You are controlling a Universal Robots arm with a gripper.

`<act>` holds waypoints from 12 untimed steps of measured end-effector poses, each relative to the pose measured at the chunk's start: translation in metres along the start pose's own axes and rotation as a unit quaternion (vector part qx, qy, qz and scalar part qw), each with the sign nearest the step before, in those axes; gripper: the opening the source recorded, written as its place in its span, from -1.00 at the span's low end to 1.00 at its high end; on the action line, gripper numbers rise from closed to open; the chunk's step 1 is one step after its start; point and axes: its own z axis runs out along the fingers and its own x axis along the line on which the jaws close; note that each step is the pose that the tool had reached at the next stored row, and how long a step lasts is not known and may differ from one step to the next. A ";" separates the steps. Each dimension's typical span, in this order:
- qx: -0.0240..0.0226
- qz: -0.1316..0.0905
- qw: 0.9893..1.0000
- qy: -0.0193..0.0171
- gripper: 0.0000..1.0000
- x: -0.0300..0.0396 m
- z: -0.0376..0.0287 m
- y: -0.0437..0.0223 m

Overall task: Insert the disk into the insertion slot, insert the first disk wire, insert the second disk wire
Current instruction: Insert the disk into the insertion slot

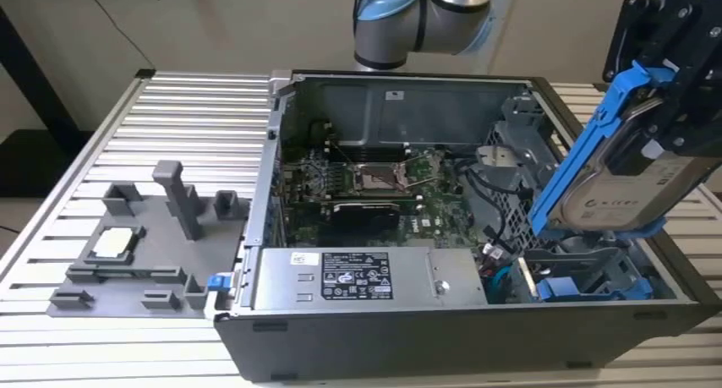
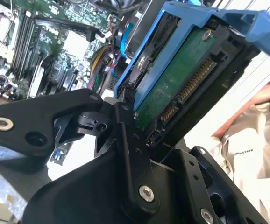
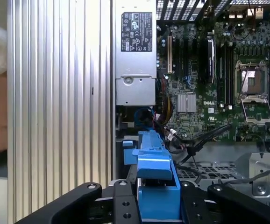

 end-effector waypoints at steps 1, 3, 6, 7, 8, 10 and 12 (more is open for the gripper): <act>-0.001 -0.001 1.000 0.000 -0.35 0.0000 0.0011 -0.0015; -0.002 -0.010 1.000 0.001 -0.35 0.0003 0.0047 -0.0035; -0.002 -0.016 1.000 0.001 -0.35 0.0013 0.0064 -0.0076; -0.002 -0.017 1.000 0.001 -0.35 0.0017 0.0071 -0.0088; -0.002 -0.018 1.000 0.001 -0.35 0.0024 0.0077 -0.0098; -0.002 -0.020 1.000 0.001 -0.35 0.0041 0.0096 -0.0113; -0.002 -0.021 1.000 0.001 -0.35 0.0057 0.0119 -0.0128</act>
